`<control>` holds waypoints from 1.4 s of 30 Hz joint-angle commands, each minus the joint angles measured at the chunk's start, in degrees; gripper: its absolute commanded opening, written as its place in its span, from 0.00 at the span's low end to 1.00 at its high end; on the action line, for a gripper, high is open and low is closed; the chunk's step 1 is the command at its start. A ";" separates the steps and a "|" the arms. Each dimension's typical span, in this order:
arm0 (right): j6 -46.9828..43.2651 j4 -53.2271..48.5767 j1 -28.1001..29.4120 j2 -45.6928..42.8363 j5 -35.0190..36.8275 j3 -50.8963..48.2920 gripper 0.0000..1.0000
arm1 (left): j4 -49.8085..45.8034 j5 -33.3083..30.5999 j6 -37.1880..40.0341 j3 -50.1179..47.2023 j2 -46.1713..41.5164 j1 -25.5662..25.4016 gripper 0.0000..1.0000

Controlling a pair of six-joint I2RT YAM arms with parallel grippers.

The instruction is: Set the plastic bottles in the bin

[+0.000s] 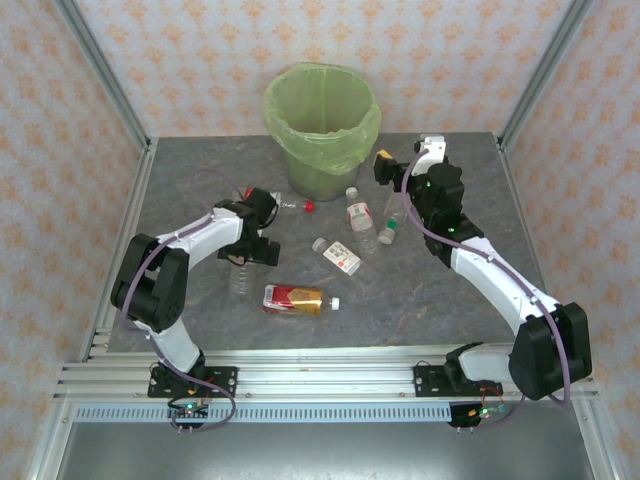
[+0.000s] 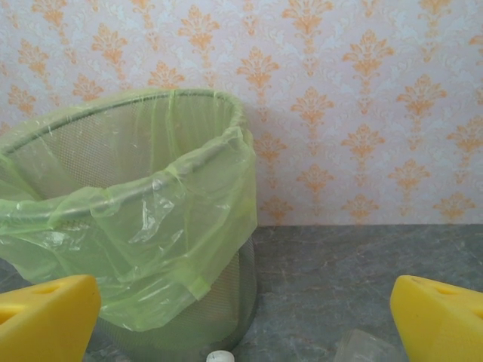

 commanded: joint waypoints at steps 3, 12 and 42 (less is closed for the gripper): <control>2.30 2.13 -0.01 -1.45 0.61 -0.67 0.99 | 4.55 -4.31 -5.11 -0.86 2.88 0.02 0.93; 2.47 1.61 -0.02 -1.52 0.96 -0.93 0.99 | 8.23 -1.67 -4.34 -4.63 1.49 0.10 0.85; 3.24 1.06 0.01 -2.38 2.84 -3.02 0.99 | 9.82 0.09 -6.20 -1.68 -12.45 -0.03 0.61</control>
